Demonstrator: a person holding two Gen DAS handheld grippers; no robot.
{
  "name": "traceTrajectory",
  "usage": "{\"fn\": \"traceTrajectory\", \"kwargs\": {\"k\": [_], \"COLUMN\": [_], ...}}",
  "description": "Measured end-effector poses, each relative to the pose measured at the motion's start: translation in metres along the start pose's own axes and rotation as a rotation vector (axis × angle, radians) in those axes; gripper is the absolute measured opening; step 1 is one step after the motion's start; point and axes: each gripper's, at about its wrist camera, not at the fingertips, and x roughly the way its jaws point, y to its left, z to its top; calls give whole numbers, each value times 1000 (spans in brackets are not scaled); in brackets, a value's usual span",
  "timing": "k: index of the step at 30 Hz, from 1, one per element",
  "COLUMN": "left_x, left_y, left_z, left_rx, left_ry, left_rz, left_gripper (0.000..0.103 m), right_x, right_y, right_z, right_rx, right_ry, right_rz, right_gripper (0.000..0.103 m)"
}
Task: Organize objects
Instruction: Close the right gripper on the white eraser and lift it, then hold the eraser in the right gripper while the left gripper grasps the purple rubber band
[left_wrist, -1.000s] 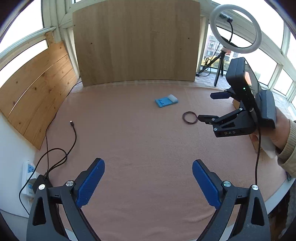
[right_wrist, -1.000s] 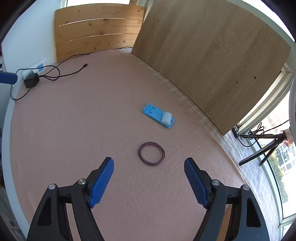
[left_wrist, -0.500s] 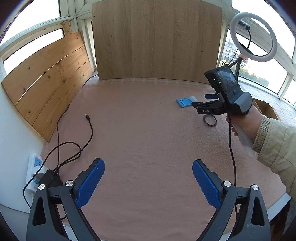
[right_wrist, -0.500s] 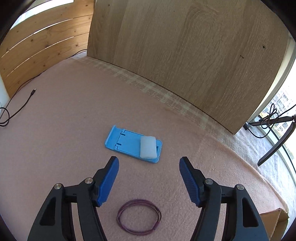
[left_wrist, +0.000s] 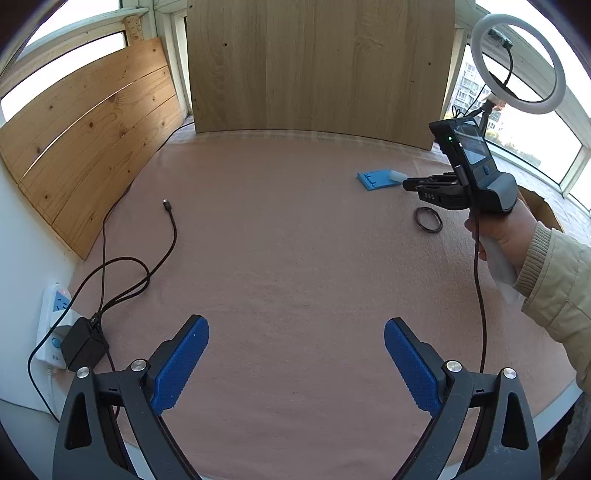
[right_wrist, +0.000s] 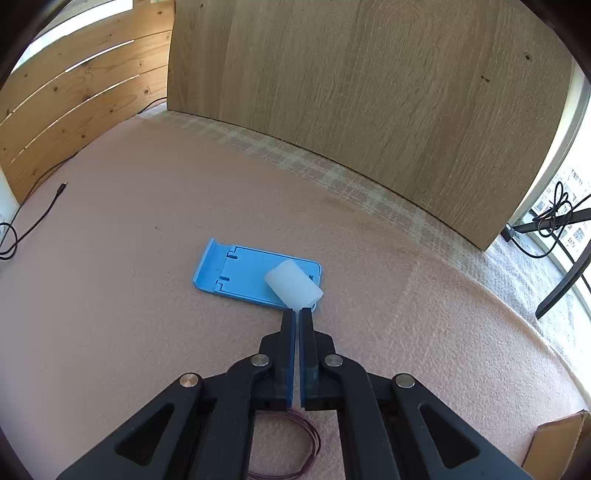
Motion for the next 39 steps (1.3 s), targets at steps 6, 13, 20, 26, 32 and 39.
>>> {"fn": "traceTrajectory", "kwargs": {"k": [6, 13, 20, 26, 32, 39], "left_x": [13, 14, 31, 82, 147, 194], "left_y": [-7, -4, -8, -59, -140, -198], "left_z": [-8, -14, -11, 13, 62, 88], "left_rx": [4, -1, -26, 30, 76, 161], "left_ry": [34, 50, 44, -41, -60, -68], "left_rz": [-14, -6, -55, -144, -166, -104], "left_gripper": [98, 98, 98, 98, 98, 81], "right_x": [-10, 11, -3, -53, -109, -169], "right_y": [3, 1, -9, -11, -8, -16], "right_z": [3, 12, -4, -64, -149, -224], "right_rx": [-77, -110, -40, 55, 93, 146], "right_ry": [-21, -5, 17, 29, 59, 52], "right_rz": [-28, -3, 38, 38, 64, 69], "right_gripper": [28, 41, 7, 7, 7, 8]}}
